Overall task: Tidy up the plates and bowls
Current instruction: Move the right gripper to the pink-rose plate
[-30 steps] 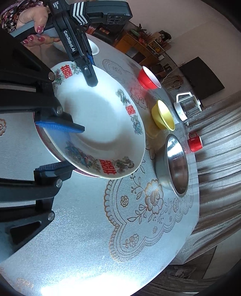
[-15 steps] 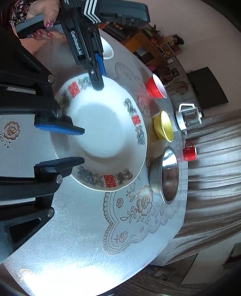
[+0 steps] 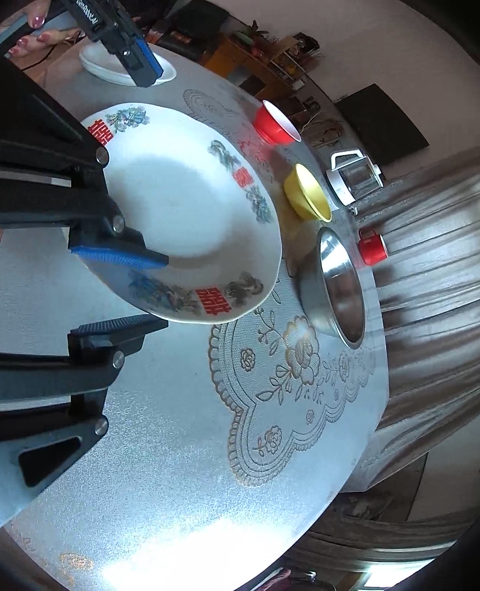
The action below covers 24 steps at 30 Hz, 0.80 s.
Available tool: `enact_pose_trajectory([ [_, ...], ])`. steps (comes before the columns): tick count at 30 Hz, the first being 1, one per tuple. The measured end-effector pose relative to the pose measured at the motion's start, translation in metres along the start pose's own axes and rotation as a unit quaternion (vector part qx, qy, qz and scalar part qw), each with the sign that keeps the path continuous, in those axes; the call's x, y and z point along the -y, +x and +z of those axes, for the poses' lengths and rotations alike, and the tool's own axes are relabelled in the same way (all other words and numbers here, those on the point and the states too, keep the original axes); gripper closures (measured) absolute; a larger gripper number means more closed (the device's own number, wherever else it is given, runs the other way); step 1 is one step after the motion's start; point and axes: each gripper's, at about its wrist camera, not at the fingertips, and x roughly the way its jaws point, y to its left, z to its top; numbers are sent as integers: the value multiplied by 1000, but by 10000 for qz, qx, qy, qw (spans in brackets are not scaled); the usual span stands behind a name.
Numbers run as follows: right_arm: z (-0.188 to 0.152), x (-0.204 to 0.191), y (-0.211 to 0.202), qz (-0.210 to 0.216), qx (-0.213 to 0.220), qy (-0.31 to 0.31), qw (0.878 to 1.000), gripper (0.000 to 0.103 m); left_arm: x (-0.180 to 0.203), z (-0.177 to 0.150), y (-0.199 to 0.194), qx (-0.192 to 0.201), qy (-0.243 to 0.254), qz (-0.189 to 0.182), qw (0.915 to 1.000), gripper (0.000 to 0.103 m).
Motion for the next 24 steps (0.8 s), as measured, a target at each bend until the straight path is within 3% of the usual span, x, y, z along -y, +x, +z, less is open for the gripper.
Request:
enact_pose_trajectory([
  [13,-6,-3,-4,38,-102,172,9998,77,-24,-4,-20,188,-301,91,9993,38],
  [18,-7,2,-27,-89,216,536,9983,72,-41,-5,-29,257,-535,136,9981,33],
  [21,-5,-8,-39,-17,358,405,9985,72,-55,-4,-37,350,-682,209,9968,25],
  [24,-2,-27,-48,171,468,205,9986,70,-73,-3,-48,430,-924,281,9944,23],
])
